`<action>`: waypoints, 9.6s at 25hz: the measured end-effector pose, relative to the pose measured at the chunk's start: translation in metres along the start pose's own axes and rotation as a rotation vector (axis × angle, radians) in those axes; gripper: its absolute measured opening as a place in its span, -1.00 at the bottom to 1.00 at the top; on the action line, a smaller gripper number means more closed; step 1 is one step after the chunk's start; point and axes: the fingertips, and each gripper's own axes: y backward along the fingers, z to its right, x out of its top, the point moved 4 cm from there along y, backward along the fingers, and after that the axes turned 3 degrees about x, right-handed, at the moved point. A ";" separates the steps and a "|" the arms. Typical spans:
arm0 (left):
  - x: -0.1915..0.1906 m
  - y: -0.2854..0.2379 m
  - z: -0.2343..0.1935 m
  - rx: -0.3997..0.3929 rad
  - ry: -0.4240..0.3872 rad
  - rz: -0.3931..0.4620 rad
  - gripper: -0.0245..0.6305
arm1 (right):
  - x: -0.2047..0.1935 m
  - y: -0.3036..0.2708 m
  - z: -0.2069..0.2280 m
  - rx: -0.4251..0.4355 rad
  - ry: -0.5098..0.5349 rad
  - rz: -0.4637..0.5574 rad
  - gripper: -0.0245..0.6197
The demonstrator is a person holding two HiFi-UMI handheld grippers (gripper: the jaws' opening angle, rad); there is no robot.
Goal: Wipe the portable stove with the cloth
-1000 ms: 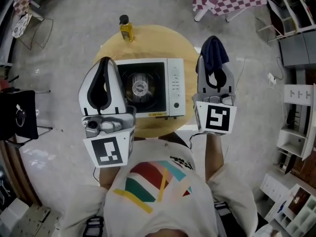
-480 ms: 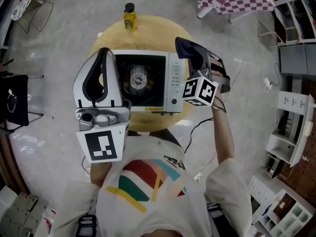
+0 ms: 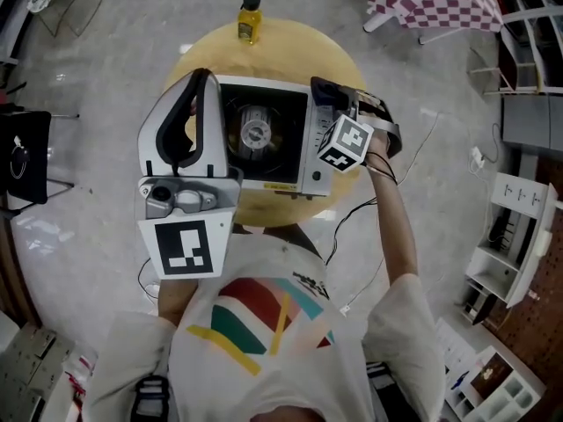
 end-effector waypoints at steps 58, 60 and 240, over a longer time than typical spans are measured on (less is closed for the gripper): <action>-0.013 0.011 0.004 0.038 0.022 -0.017 -0.90 | -0.005 0.109 -0.185 0.451 0.080 0.029 -0.82; -0.012 0.015 0.007 0.059 0.012 -0.015 -0.90 | -0.006 0.111 -0.188 0.467 0.081 0.048 -0.82; -0.087 0.020 -0.105 0.189 -0.061 -0.124 -0.90 | 0.061 -0.030 0.012 0.589 0.191 -0.120 -0.82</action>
